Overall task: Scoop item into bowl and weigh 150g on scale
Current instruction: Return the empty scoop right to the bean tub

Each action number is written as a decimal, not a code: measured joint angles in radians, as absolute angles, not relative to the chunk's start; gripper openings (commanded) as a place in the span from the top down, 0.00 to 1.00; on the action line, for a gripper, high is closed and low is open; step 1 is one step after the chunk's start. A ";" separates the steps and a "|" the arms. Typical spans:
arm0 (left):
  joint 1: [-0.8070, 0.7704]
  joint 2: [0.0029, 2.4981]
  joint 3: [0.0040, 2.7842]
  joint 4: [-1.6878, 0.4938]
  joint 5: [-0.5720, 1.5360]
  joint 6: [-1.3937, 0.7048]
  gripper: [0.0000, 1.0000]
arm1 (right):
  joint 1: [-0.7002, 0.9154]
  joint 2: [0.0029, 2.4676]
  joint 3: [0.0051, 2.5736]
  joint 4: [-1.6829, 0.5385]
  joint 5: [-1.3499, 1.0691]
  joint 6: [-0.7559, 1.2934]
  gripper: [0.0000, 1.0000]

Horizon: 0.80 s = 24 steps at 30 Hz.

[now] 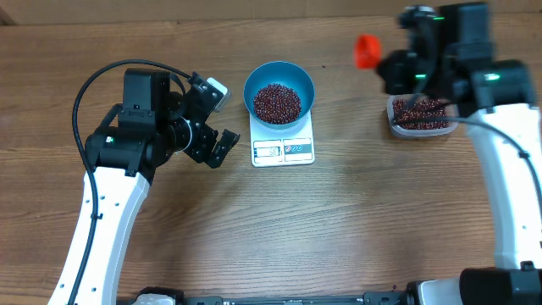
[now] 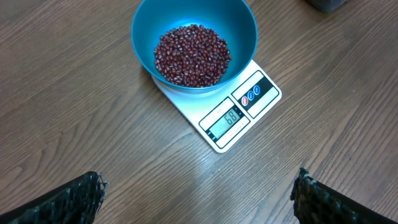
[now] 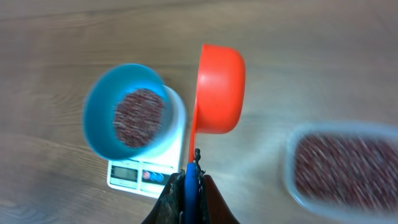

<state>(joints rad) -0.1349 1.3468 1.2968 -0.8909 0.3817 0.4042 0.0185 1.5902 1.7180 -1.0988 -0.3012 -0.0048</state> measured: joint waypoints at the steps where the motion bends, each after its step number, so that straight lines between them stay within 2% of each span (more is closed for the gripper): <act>1: -0.135 1.347 1.297 -0.891 0.382 0.404 0.00 | -0.022 1.591 1.718 -1.123 -0.313 -0.005 0.96; 4: -0.135 1.347 1.297 -0.891 0.382 0.404 0.01 | -0.142 1.591 1.715 -1.154 -0.331 -0.010 0.96; 9: -0.135 1.347 1.297 -0.891 0.382 0.404 0.00 | -0.235 1.591 1.662 -1.150 -0.316 -0.023 0.96; 16: -0.135 1.347 1.297 -0.891 0.382 0.404 0.00 | -0.262 1.612 1.525 -1.079 -0.245 -0.027 0.96; 24: -0.135 1.347 1.297 -0.891 0.382 0.404 0.00 | -0.262 1.734 1.499 -1.065 -0.212 -0.028 0.96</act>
<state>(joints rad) -0.1349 1.3468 1.2968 -0.8913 0.3817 0.4042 -0.2619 1.7340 1.4986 -1.0649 -0.2115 -0.0277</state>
